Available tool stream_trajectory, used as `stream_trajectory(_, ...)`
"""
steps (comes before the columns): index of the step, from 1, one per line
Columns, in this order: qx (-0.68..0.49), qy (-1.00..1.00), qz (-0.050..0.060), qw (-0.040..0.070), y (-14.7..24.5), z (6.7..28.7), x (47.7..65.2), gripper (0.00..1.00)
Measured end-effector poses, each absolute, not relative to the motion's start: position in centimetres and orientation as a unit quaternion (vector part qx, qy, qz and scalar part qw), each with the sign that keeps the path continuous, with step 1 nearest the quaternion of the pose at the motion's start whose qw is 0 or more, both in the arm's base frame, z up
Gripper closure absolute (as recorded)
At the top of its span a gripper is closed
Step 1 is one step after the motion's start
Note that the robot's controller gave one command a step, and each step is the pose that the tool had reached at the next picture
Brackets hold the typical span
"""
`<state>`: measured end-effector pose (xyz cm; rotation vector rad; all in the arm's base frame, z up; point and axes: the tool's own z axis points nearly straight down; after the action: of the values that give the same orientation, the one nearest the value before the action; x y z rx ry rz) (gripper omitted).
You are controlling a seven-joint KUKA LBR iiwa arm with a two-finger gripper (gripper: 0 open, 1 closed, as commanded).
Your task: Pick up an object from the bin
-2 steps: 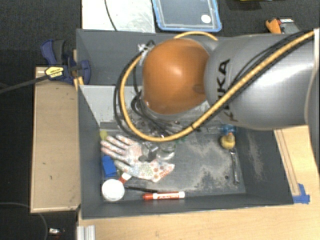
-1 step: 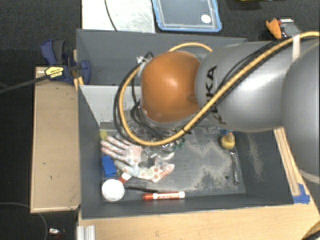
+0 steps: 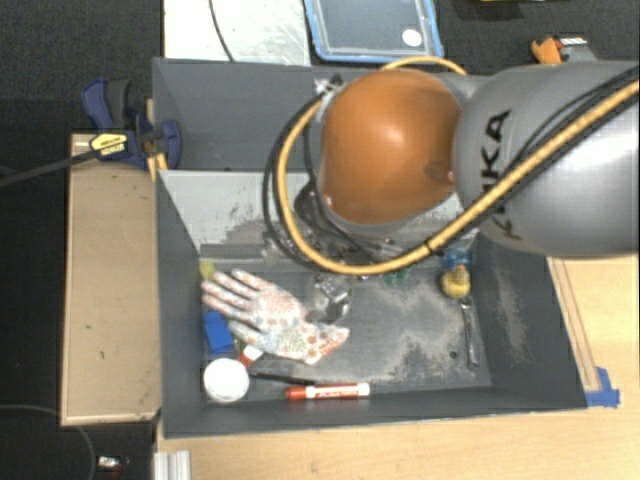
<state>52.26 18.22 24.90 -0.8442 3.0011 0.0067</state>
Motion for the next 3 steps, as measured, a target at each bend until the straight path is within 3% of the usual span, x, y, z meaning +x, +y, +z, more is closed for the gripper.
stream_trajectory(1,-0.349,0.937,0.001,0.018,18.3,21.6,53.9,0.00)
stream_trajectory(2,-0.371,0.928,0.002,0.012,17.2,19.1,53.7,0.00)
stream_trajectory(3,-0.289,0.957,0.003,0.016,16.6,16.7,55.4,0.00)
